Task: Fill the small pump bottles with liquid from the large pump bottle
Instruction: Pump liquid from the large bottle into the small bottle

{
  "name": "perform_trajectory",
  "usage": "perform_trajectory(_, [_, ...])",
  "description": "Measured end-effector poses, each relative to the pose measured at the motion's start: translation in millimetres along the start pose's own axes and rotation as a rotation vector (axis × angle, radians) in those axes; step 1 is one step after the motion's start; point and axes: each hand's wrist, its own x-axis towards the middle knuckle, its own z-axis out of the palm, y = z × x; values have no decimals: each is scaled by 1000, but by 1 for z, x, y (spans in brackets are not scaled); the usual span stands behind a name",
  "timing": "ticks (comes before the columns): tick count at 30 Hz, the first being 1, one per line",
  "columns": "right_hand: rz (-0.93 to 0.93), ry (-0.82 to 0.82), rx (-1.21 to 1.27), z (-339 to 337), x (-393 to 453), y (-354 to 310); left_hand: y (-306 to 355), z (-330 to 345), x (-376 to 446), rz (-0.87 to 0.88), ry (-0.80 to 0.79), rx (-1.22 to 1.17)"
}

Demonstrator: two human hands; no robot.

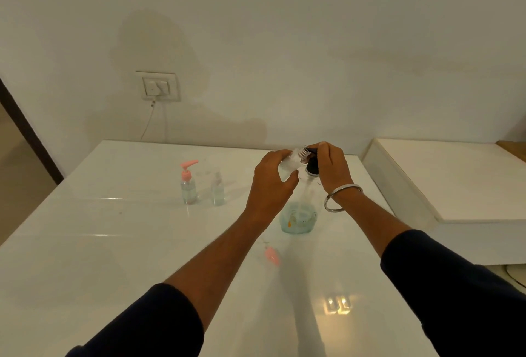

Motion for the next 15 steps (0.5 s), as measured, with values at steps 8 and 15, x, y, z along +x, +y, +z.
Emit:
perform_trajectory(8, [-24, -64, -22, -12, 0, -17, 14, -5, -1, 24, 3, 3])
perform_trajectory(15, [-5, -32, 25, -7, -2, -11, 9, -2, 0, 22, 14, 6])
